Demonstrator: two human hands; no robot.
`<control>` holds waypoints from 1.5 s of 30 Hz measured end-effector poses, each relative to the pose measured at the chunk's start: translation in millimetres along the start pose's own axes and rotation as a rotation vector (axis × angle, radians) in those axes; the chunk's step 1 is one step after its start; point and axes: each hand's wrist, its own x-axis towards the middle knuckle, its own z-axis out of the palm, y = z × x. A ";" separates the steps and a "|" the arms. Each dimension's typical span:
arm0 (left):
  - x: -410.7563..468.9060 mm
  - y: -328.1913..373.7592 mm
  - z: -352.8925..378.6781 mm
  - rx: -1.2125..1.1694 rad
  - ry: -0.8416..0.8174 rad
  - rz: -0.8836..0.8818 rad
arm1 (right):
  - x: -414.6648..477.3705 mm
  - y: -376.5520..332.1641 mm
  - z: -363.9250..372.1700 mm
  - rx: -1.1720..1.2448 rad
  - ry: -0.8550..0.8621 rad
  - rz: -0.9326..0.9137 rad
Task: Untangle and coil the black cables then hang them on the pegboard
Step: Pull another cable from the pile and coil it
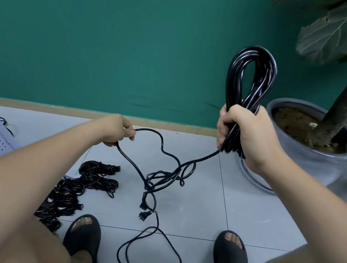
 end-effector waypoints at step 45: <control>-137.1 101.7 14.2 -0.281 0.277 0.715 | 9.3 22.3 27.4 -0.353 -0.297 0.078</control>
